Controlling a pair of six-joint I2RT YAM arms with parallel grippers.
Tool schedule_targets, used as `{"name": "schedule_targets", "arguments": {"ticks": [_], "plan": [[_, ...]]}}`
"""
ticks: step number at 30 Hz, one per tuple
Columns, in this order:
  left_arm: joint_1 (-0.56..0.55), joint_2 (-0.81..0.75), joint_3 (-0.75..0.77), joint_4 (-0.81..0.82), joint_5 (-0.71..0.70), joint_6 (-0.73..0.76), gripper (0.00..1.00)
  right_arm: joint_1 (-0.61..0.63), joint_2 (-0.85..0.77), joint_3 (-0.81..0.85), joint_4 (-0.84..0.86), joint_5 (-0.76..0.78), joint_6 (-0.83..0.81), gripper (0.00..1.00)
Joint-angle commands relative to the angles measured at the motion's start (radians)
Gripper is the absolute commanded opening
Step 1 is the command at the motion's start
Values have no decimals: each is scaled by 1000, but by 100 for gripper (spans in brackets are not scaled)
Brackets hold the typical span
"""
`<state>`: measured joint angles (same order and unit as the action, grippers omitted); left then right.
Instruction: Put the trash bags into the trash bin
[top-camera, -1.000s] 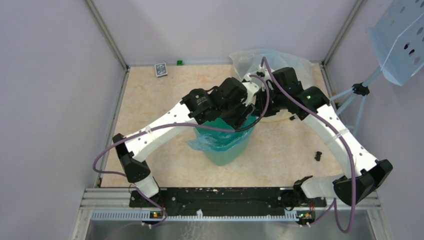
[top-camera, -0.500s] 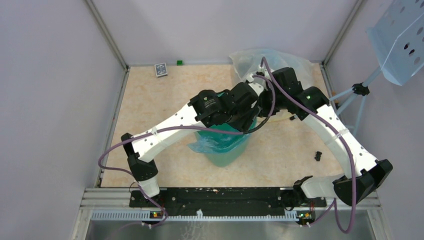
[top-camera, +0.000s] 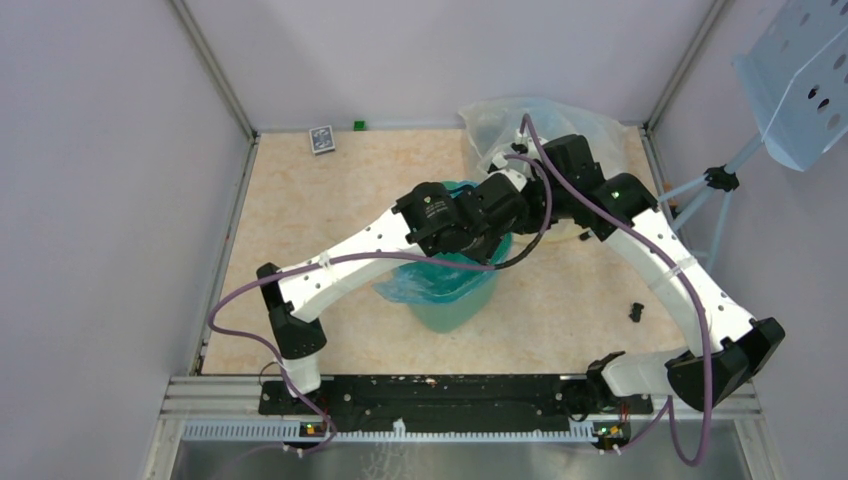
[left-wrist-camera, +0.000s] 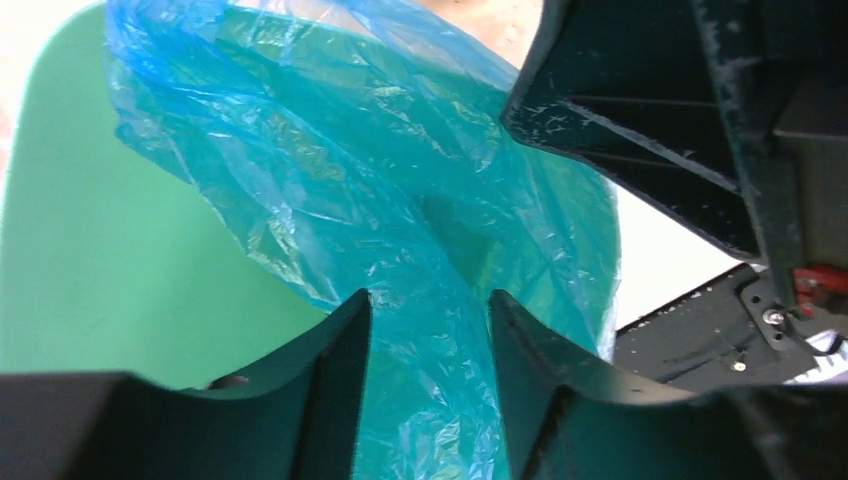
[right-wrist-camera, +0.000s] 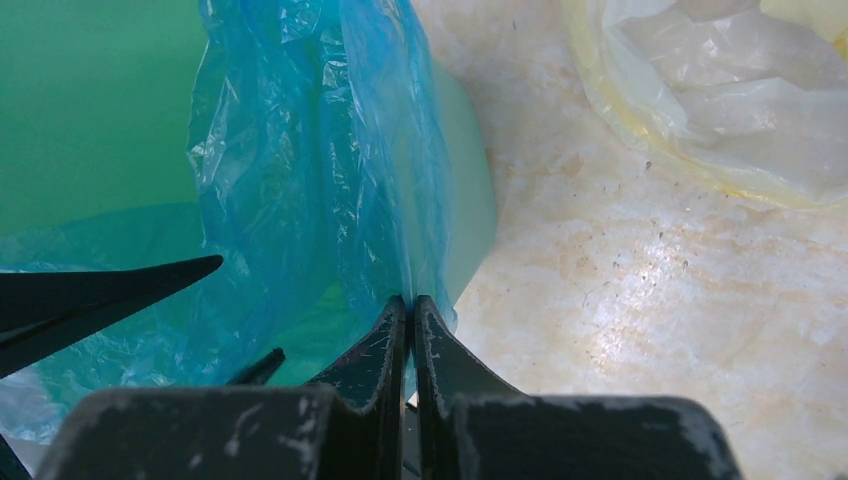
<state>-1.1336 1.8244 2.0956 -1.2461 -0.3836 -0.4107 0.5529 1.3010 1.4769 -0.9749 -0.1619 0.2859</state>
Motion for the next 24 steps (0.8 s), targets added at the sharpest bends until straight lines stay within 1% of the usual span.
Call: {"name": "schedule_targets", "arguments": {"ticks": [1, 5, 6, 7, 9, 12, 14, 20, 22, 24], "plan": [[0, 10, 24, -63, -78, -37, 47, 9, 1, 7, 0, -3, 4, 0], [3, -17, 17, -59, -105, -41, 31, 9, 1, 6, -2, 2, 2, 0], [4, -27, 13, -57, -112, -40, 26, 9, 1, 5, -1, 2, 3, 0], [8, -36, 10, -57, -115, -40, 19, 10, 0, 5, 0, 2, 3, 0], [18, -56, 1, -61, -124, -38, 1, 9, 0, 5, 0, 5, 2, 0], [42, -106, -15, -59, -125, -50, 0, 10, -1, 3, -3, 6, 1, 0], [95, -178, -65, -13, -63, -27, 0, 9, -2, 1, -4, 7, 0, 0], [375, -421, -323, 191, 201, 72, 0, 10, -4, -5, -1, 6, -1, 0], [477, -477, -381, 247, 294, 102, 0, 10, -2, -5, -1, 2, -3, 0], [553, -507, -410, 275, 347, 129, 0, 10, -1, -1, -2, 1, -5, 0]]}}
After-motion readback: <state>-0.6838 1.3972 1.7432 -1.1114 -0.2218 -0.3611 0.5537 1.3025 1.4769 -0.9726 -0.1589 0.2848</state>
